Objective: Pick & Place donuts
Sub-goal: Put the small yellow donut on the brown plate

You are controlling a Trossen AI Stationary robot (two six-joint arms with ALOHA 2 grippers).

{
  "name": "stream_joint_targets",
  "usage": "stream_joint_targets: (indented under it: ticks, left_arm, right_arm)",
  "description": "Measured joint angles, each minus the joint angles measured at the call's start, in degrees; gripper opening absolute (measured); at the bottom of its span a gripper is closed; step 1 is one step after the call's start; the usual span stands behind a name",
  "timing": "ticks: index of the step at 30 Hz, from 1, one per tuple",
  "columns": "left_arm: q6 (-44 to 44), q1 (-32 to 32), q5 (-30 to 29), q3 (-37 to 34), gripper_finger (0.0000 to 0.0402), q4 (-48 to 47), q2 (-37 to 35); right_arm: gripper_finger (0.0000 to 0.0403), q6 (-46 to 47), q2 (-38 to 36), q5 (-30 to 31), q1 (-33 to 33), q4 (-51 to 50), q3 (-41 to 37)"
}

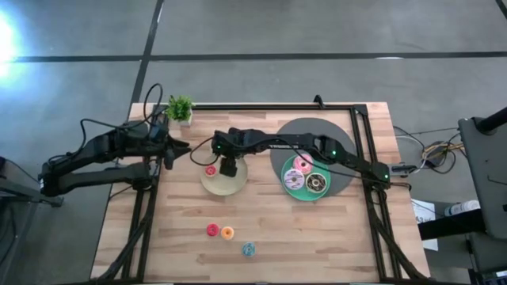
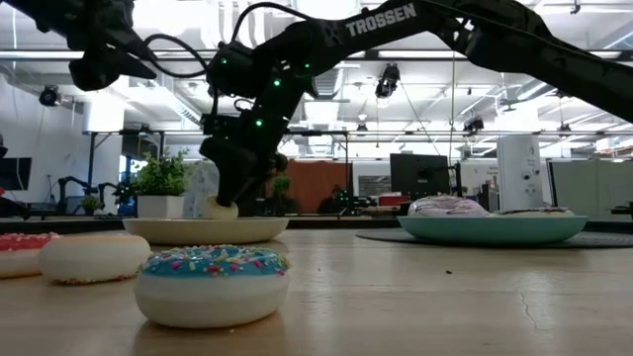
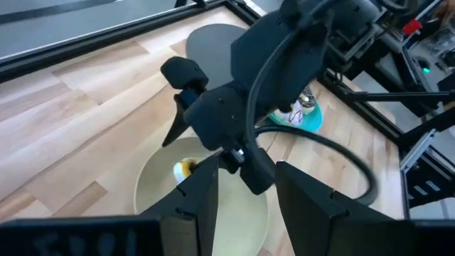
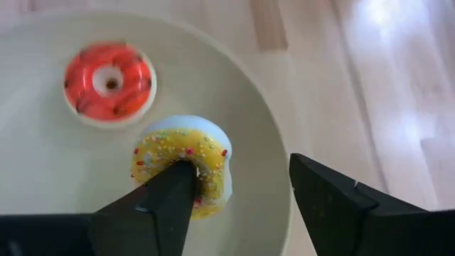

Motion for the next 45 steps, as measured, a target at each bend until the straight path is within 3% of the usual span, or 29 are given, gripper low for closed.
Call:
stream_joint_targets:
  ticks: [8,15,20,24,26,28,32,38,45]
  left_arm:
    - [-0.9,0.0,0.9,0.0,0.0115,-0.6,-2.4]
    - [-1.8,0.0,0.9,0.0,0.0115,-3.5,-4.2]
    - [-1.8,0.0,1.0,-4.7,0.0115,-3.1,-3.8]
    - [-1.9,0.0,1.6,-12.3,0.0115,5.4,-2.6]
    - [-1.5,-0.1,3.0,-14.2,0.0115,15.3,-0.9]
    - [-2.9,-0.1,0.8,-16.2,0.0115,21.4,1.0]
    - [-6.5,-0.1,-3.9,-17.6,0.0115,24.7,5.7]
    - [-4.4,-1.3,-3.1,-21.9,0.0115,38.8,13.0]
    - [-2.1,-1.5,-3.3,-22.1,0.0115,42.9,18.8]
  right_arm:
    - [0.0226,-8.8,-0.1,2.9,1.5,-0.2,-2.3]
    - [0.0226,-3.9,-2.2,6.5,1.3,0.6,-1.8]
    - [0.0226,-2.2,-2.7,2.6,-0.3,2.9,-1.3]
    - [0.0226,-4.3,-2.8,1.5,-0.5,1.9,-1.3]
    - [0.0226,-4.3,-2.9,1.3,-0.3,1.9,-1.4]
    - [0.0226,-4.3,-3.0,1.1,-0.3,1.9,-1.4]
    - [0.0226,-3.8,-3.8,0.8,-0.5,0.8,-1.4]
    - [0.0226,-3.7,-4.4,-3.8,-0.4,0.6,-1.3]
    - [0.0226,-1.2,-4.4,-3.6,-0.3,1.1,-1.4]
